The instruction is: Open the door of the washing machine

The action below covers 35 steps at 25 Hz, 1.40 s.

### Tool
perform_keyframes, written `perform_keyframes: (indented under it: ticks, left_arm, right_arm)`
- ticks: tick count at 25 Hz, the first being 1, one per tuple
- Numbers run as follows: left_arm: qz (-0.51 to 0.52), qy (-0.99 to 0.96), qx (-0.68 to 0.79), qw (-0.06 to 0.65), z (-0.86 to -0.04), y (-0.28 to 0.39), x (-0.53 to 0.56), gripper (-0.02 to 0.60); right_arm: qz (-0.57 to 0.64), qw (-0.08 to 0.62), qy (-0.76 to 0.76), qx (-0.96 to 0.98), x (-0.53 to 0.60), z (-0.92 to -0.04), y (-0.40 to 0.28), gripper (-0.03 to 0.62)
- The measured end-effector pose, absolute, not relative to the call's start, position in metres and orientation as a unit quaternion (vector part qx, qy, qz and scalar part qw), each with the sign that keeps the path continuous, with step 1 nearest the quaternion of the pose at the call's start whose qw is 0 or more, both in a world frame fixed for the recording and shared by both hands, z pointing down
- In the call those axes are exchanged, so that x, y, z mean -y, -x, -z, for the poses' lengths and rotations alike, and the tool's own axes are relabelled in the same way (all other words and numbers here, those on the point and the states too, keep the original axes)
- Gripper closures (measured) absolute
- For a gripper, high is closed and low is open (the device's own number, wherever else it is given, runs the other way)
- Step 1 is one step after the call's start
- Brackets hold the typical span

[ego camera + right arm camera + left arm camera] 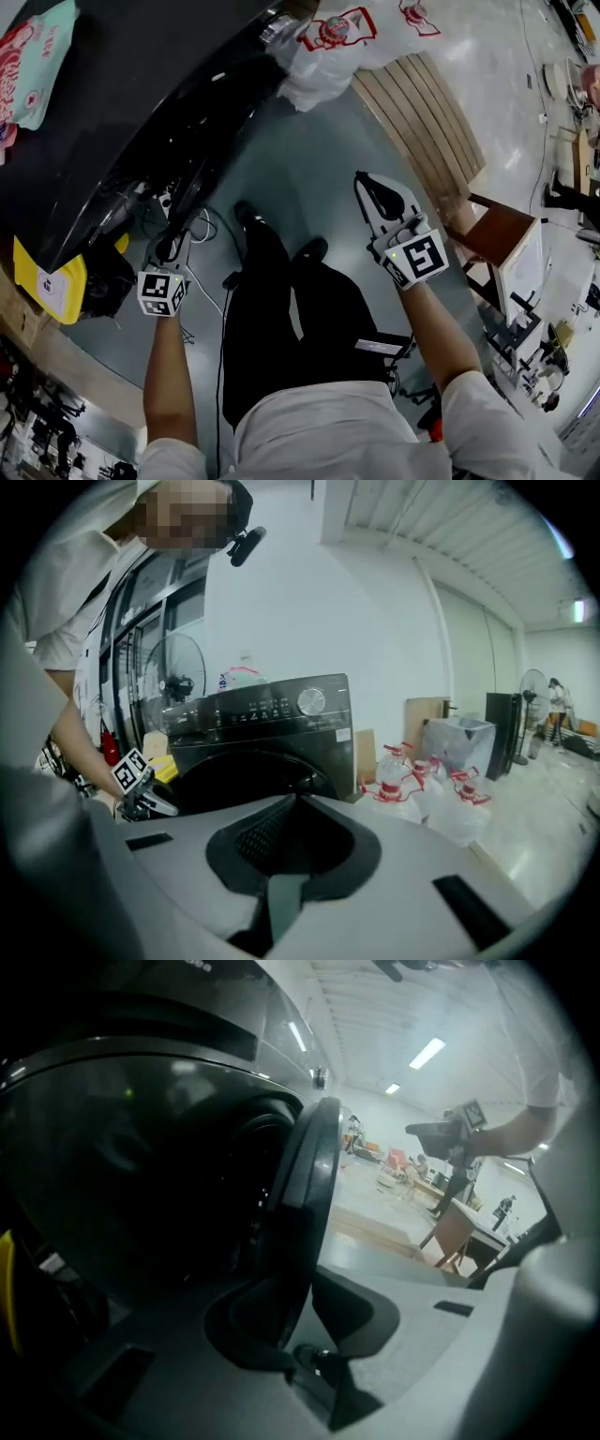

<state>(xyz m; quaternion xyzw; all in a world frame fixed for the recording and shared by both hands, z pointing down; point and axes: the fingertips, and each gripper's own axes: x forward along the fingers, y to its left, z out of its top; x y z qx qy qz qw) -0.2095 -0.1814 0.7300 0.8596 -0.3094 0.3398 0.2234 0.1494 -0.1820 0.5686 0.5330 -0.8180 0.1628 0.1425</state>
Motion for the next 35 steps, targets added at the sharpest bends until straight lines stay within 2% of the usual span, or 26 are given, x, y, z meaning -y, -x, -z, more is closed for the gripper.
perform_keyframes:
  ticks: [6,11,19,26,31,33,34,35]
  left_arm:
    - [-0.285,-0.849,0.338,0.289,-0.729,0.136,0.1,0.48]
    - [-0.276,-0.811,0.373,0.356,-0.732,0.057,0.043,0.473]
    - [-0.239,-0.784,0.384,0.426,-0.73,-0.065,-0.002,0.455]
    - [-0.205,-0.77,0.361,0.484,-0.729,-0.177,-0.01,0.438]
    - [-0.157,-0.788,0.292,0.519,-0.718,-0.27,0.006,0.44]
    - [-0.118,-0.81,0.203,0.537,-0.701,-0.306,0.01,0.402]
    - [-0.106,-0.821,0.154,0.539,-0.691,-0.317,0.007,0.457]
    - [-0.098,-0.831,0.113,0.536,-0.681,-0.322,0.002,0.478]
  right_arm:
    - [-0.167,0.104,-0.566,0.801,0.117,-0.565,-0.188,0.56]
    - [-0.159,0.106,-0.578,0.793,0.055,-0.558,-0.226,0.56]
    - [-0.159,0.094,-0.648,0.739,-0.043,-0.544,-0.297,0.56]
    - [-0.178,0.059,-0.692,0.697,-0.099,-0.545,-0.315,0.56]
    - [-0.176,0.051,-0.7,0.691,-0.118,-0.545,-0.318,0.56]
    - [-0.175,0.052,-0.7,0.691,-0.121,-0.544,-0.317,0.56]
    - [-0.174,0.052,-0.7,0.691,-0.123,-0.544,-0.316,0.56]
    - [-0.171,0.051,-0.7,0.691,-0.125,-0.543,-0.314,0.56]
